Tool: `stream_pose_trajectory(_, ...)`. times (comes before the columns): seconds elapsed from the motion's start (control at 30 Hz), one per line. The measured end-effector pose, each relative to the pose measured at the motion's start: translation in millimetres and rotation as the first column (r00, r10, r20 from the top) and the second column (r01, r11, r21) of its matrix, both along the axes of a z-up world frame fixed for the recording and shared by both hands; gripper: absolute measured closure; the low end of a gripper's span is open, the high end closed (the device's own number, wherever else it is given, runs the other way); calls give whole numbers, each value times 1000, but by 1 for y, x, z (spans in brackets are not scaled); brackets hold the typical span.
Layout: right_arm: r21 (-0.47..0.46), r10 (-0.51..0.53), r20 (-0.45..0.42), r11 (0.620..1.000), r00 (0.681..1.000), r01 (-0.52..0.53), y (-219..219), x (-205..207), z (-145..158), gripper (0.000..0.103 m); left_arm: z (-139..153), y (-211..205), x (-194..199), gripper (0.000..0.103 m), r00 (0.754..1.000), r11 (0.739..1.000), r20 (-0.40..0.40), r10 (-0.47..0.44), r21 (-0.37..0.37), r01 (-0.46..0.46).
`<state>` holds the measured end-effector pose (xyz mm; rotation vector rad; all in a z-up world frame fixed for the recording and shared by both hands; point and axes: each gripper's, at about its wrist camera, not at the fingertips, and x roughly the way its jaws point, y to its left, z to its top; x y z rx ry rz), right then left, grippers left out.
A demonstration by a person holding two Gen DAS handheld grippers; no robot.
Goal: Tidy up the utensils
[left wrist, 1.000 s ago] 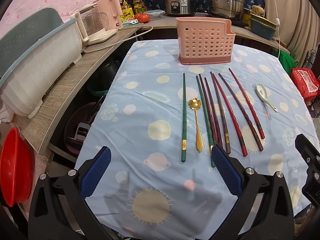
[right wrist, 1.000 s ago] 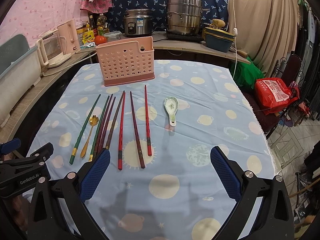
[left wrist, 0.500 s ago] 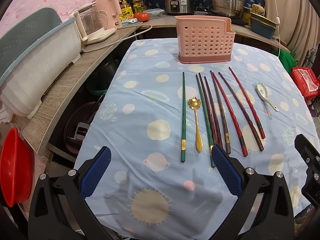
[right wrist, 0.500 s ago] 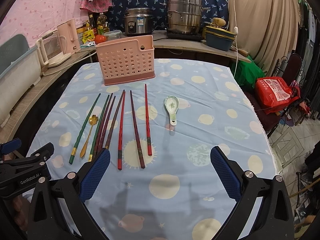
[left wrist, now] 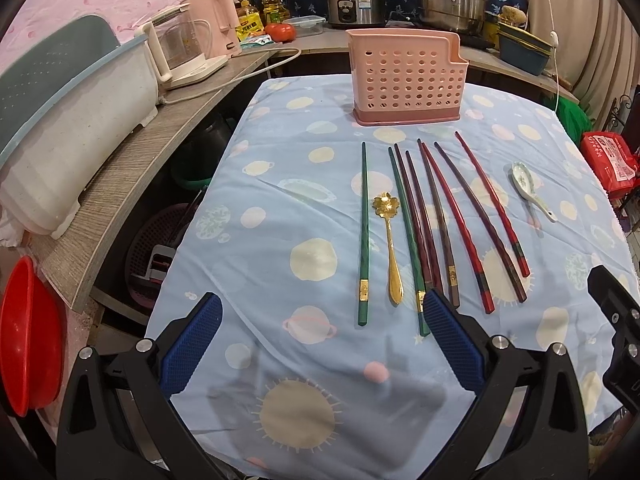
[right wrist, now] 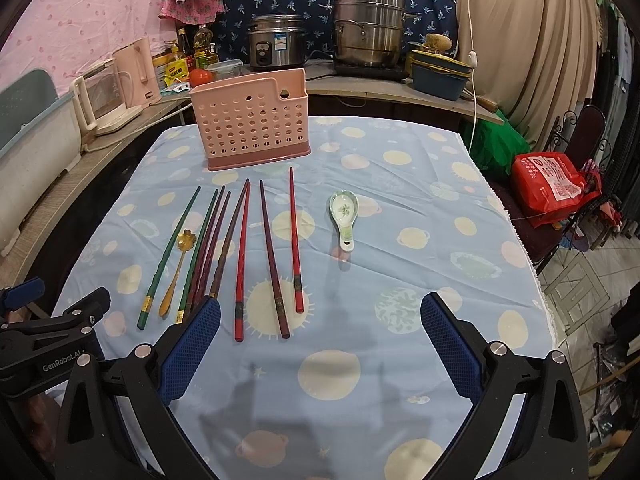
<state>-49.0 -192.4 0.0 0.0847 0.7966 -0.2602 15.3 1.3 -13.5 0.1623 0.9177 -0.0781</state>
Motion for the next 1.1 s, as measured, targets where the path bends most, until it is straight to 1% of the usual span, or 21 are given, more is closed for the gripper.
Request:
stream_pose_trajectory(0.4,8,-8,-9,1000,1000,8,4,4,-4,7,-4,-3,7,7,1000,1000,-21,-4,-6,4)
stream_pose_trajectory(0.47,14,-13,-15,1000,1000,13,-6,8,-7,7,-7,-1,11,7,1000,1000,-27,2,-9,-2)
stream_pose_trajectory(0.67,29,-40,-37,999,998,41,-18,15,-15,7,-25,7,26,7,999,1000,-49,14,-14,-15)
stream_pose_trajectory(0.77,35,-49,-51,998,998,51,-27,23,-22,7,-37,8,35,8,997,999,-74,7,-36,-9)
stream_pose_trajectory(0.8,36,-52,-57,998,997,54,-28,25,-25,7,-41,8,37,12,997,999,-82,0,-40,-3)
stream_pose_trajectory(0.9,44,-57,-76,997,995,60,-37,33,-32,7,-53,4,45,16,995,999,-102,-12,-35,8)
stream_pose_trajectory(0.93,46,-59,-80,997,995,63,-38,35,-33,7,-57,3,47,20,994,999,-112,-16,-38,12)
stream_pose_trajectory(1.0,52,-63,-86,996,994,68,-43,38,-37,7,-63,3,52,24,992,999,-128,-19,-41,13)
stream_pose_trajectory(1.07,54,-69,-90,996,994,74,-47,42,-39,7,-69,3,56,32,989,999,-145,-24,-43,18)
stream_pose_trajectory(1.1,55,-71,-93,996,993,77,-49,44,-41,7,-72,2,58,39,987,998,-155,-31,-50,23)
